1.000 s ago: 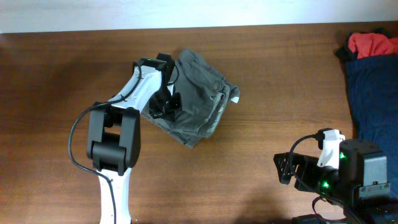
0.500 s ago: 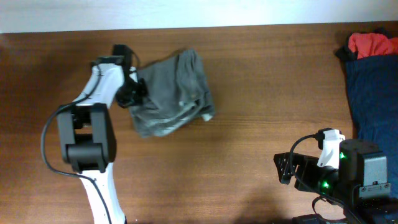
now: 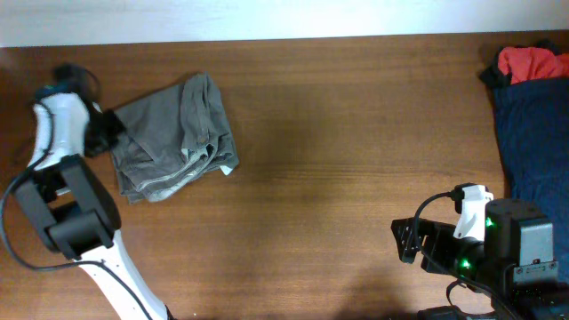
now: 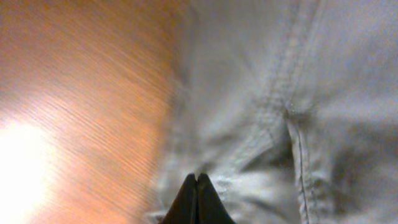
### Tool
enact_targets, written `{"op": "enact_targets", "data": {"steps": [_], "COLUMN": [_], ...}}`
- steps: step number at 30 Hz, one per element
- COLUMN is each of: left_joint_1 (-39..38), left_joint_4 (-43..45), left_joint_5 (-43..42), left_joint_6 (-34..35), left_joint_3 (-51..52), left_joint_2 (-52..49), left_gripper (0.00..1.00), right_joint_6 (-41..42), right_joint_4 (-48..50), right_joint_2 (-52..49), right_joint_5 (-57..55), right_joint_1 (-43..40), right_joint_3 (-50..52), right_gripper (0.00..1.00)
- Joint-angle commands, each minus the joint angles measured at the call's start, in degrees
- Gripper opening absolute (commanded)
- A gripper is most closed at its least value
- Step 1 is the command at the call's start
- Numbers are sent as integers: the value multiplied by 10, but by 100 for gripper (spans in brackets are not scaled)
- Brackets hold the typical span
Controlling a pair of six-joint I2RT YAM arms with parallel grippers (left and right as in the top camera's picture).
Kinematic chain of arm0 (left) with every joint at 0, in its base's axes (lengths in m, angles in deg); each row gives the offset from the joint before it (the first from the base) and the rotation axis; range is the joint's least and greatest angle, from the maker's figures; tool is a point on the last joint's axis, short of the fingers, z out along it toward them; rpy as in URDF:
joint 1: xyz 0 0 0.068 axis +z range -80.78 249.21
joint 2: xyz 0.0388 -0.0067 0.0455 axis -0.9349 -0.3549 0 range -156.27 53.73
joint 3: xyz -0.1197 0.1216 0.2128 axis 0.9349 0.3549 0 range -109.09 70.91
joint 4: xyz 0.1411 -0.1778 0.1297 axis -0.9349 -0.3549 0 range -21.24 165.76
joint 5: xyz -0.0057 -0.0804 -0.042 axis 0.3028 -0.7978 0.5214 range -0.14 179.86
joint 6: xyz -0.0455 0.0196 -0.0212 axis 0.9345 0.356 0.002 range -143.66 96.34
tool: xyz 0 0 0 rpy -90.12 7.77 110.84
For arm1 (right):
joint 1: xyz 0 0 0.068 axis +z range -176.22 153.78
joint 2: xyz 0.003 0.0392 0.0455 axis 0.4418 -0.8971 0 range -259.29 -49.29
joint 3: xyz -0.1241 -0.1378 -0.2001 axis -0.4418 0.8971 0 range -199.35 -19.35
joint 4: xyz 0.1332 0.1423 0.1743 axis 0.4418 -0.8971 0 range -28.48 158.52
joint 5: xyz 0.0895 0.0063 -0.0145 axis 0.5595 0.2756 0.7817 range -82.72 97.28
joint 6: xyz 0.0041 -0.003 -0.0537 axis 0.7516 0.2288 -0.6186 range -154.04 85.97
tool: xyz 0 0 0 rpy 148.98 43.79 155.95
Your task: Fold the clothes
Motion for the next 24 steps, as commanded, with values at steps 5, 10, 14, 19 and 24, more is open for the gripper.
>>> {"op": "enact_targets", "data": {"steps": [5,10,14,19,24], "left_joint_1": [-7,-43,-90,-106,-106], "left_joint_4": [-146,-296,-335,-292,-226], "left_joint_5": [-22,-71,-50,-51,-51], "left_joint_6": [-38,-20,-20,-7,-1], "left_joint_3": [-223,-281,-214,-105,5], "left_joint_2": [28,36,33,33,33], "left_gripper": [7,3,1,1,1], "right_joint_6": [4,4,4,4,4], "right_joint_4": [0,0,0,0,0], "right_joint_2": [0,0,0,0,0], "right_joint_5": [-7,-7,-7,-7,-7], "right_joint_1": [3,3,3,3,3], "right_joint_3": [2,2,2,2,2], "right_gripper": [99,99,99,99,99]}}
